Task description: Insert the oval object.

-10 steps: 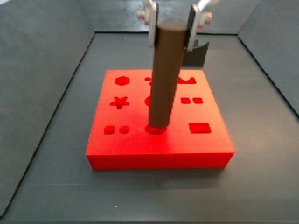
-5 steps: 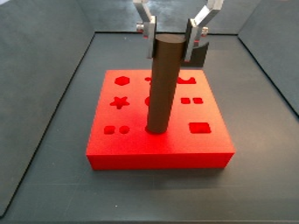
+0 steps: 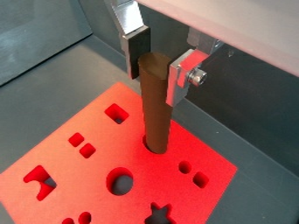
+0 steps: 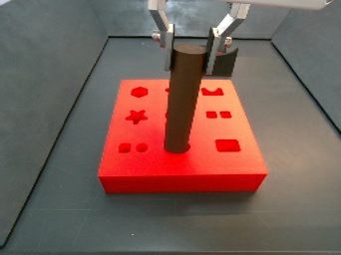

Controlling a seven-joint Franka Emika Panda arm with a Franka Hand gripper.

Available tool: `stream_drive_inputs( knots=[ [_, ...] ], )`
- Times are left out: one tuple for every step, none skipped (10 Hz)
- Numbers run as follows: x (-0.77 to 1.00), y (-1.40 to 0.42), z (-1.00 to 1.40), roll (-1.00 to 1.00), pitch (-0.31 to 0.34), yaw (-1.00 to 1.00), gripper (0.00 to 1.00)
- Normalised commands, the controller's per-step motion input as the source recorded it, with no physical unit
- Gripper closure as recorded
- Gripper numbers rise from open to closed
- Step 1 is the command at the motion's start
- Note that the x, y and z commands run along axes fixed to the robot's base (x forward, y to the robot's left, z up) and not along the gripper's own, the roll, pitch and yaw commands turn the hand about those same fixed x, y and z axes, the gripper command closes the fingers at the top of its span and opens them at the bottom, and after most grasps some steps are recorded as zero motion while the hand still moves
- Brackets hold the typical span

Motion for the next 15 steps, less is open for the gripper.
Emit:
stream_drive_inputs(
  knots=[
    [0.00, 0.00, -0.06, 0.00, 0.000, 0.00, 1.00],
    [0.18, -0.02, -0.14, 0.01, 0.000, 0.00, 1.00],
    [0.36, -0.04, -0.24, 0.04, 0.000, 0.00, 1.00],
    [0.33, 0.00, -0.29, 0.09, 0.000, 0.00, 1.00],
    [0.07, 0.00, -0.25, 0.12, 0.000, 0.00, 1.00],
    [0.00, 0.00, -0.13, 0.02, 0.000, 0.00, 1.00],
    [0.00, 0.00, -0.27, 0.00, 0.000, 0.00, 1.00],
    [0.00, -0.01, -0.57, 0.01, -0.063, 0.00, 1.00],
    [0.00, -0.01, -0.73, 0.00, -0.116, 0.00, 1.00],
    [0.00, -0.02, -0.73, 0.00, -0.129, 0.00, 1.00],
    [0.00, 0.00, -0.64, 0.00, -0.124, 0.00, 1.00],
    [0.00, 0.00, -0.57, 0.00, -0.106, 0.00, 1.00],
    [0.00, -0.03, -0.59, 0.00, -0.110, 0.00, 1.00],
    [-0.04, -0.12, -0.54, 0.05, -0.099, 0.01, 1.00],
    [-0.05, -0.14, -0.54, 0.07, -0.101, 0.04, 1.00]
  ],
)
